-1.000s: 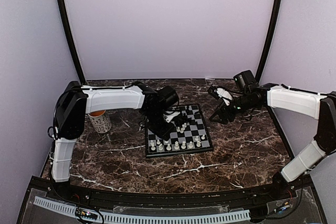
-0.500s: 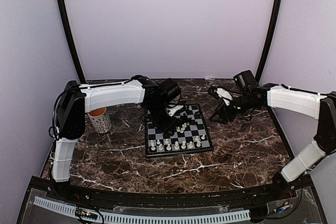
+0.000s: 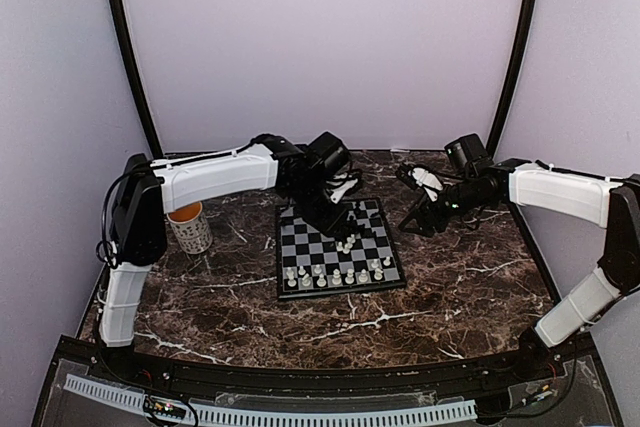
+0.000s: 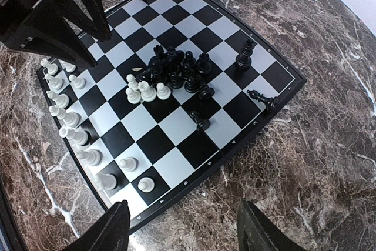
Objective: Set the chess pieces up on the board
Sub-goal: Pick up the pawn from the chessboard.
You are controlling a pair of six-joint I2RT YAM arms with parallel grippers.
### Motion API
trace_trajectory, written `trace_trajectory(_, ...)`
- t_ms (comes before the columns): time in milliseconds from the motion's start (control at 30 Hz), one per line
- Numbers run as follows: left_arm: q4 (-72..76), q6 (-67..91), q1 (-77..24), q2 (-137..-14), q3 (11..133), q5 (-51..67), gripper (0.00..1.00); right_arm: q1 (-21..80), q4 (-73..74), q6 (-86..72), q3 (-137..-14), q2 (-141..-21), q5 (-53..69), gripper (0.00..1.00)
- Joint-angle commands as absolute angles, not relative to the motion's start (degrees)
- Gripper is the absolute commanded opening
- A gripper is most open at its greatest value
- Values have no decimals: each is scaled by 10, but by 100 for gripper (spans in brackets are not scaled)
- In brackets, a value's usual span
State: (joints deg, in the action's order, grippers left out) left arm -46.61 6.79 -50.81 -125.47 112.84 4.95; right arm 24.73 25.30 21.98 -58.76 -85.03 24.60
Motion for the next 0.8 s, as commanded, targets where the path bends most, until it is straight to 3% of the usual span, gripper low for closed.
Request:
trace_trajectory(0,-448,83,-510,-1277,1154,26,32,244,245,222,-584,-845,244,63)
trace_trajectory(767,-475,96,-501,-1348,1205,43,22,244,241,226,-576,-840,235,63)
